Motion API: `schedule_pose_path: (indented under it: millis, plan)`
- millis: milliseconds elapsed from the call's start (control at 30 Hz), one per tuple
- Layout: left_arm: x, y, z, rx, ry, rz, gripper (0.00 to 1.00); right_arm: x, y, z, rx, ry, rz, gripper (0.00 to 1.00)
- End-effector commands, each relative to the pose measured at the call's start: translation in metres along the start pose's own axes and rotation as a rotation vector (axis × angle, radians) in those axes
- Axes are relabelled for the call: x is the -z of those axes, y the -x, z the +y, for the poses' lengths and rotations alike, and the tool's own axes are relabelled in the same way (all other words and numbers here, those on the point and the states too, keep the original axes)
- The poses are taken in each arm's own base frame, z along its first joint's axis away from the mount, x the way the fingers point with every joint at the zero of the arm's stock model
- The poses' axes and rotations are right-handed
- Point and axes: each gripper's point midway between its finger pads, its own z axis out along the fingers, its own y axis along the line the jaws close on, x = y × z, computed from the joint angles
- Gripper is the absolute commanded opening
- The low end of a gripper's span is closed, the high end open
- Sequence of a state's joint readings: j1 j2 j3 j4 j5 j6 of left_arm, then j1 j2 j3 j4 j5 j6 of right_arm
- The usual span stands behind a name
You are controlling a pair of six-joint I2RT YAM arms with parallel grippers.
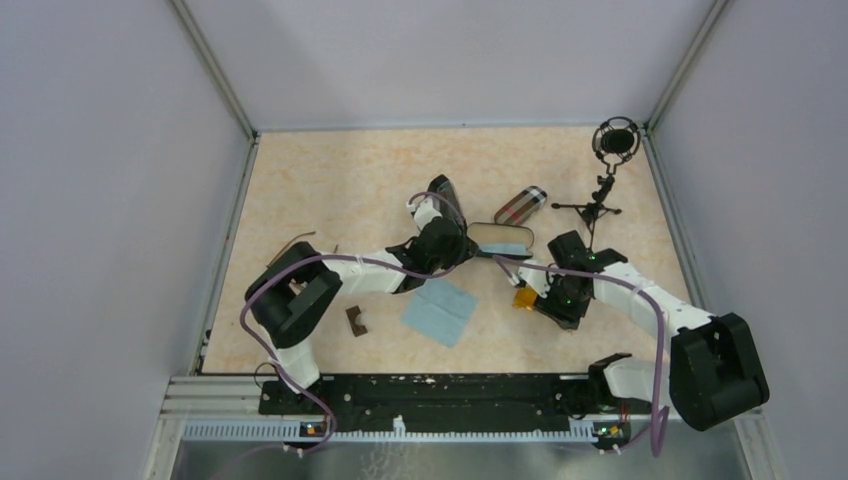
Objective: Organize the sunglasses
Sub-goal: Place the sunglasses in the sunglasses case.
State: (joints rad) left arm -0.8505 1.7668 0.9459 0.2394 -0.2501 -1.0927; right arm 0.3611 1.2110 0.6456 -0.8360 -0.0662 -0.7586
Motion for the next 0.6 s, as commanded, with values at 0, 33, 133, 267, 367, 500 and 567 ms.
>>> schedule_pose_path:
  millis: [0,33,133,267,367,500,567]
  plan:
    - [-0.011,-0.003,-0.007,0.085,-0.054,0.027,0.48,0.0,0.005,-0.002,-0.002,-0.01,-0.049,0.19]
    - [-0.013,-0.006,-0.005,0.089,-0.052,0.04,0.48,0.0,0.005,-0.002,-0.003,-0.01,-0.051,0.19]
    - [-0.02,-0.013,-0.002,0.098,-0.048,0.069,0.45,0.001,0.006,0.0,-0.003,-0.004,-0.062,0.19]
    - [-0.022,-0.018,0.001,0.1,-0.053,0.087,0.4,0.014,0.013,0.003,-0.002,0.012,-0.096,0.19]
    - [-0.021,-0.021,0.003,0.095,-0.051,0.096,0.39,0.038,0.027,0.005,0.003,0.02,-0.162,0.19]
    - [-0.019,-0.021,0.006,0.085,-0.051,0.097,0.37,0.08,0.051,-0.012,0.031,-0.057,-0.262,0.18]
    - [-0.018,-0.022,0.007,0.08,-0.055,0.098,0.37,0.096,0.063,-0.026,0.05,-0.109,-0.291,0.17]
